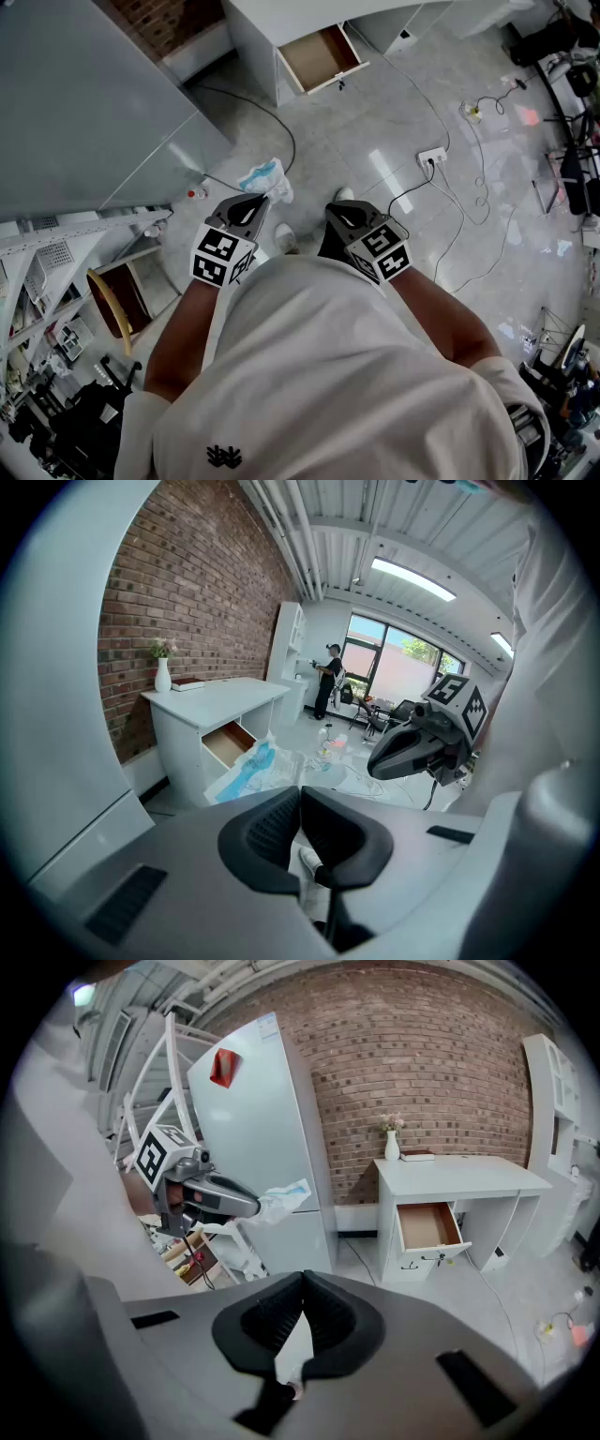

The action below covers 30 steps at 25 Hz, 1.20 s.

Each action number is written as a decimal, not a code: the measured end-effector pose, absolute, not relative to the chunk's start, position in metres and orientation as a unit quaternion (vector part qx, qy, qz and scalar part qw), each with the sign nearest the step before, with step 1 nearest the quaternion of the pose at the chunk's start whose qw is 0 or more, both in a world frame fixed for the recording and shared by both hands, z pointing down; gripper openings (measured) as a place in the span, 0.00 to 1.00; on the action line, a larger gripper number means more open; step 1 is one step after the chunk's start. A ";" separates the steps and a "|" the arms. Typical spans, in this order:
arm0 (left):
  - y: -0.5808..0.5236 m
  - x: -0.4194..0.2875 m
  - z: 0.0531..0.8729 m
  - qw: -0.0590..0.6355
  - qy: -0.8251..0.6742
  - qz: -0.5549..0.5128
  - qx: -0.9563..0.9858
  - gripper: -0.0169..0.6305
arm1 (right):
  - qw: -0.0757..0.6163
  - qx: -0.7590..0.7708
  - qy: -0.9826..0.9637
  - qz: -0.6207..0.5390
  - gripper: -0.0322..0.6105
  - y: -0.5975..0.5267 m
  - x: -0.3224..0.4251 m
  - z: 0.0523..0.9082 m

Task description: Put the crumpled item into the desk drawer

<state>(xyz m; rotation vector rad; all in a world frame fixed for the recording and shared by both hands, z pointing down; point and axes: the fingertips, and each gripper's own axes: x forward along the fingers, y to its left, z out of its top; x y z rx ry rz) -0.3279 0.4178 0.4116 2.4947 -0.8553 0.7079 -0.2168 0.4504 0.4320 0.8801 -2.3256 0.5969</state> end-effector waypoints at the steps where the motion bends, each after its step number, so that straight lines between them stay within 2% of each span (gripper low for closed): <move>1: 0.416 -0.324 0.411 0.204 -0.307 0.254 0.894 0.07 | 0.287 0.331 -0.871 0.223 0.09 0.448 -0.212 0.431; 15: 0.368 -0.236 0.408 0.202 -0.315 0.271 0.887 0.07 | 0.260 0.347 -0.872 0.225 0.10 0.390 -0.120 0.419; 17: 0.351 -0.218 0.407 0.202 -0.320 0.276 0.884 0.07 | 0.259 0.345 -0.874 0.224 0.11 0.373 -0.101 0.417; 19: 0.333 -0.197 0.404 0.198 -0.324 0.280 0.881 0.07 | 0.256 0.340 -0.876 0.225 0.18 0.358 -0.081 0.414; 22: 0.300 -0.165 0.400 0.191 -0.335 0.285 0.878 0.07 | 0.254 0.335 -0.878 0.230 0.18 0.333 -0.049 0.411; 27: 0.249 -0.110 0.414 0.189 -0.351 0.289 0.870 0.07 | 0.245 0.339 -0.875 0.245 0.12 0.294 0.011 0.422; 30: 0.226 -0.082 0.430 0.182 -0.358 0.292 0.868 0.07 | 0.245 0.336 -0.875 0.248 0.11 0.285 0.038 0.437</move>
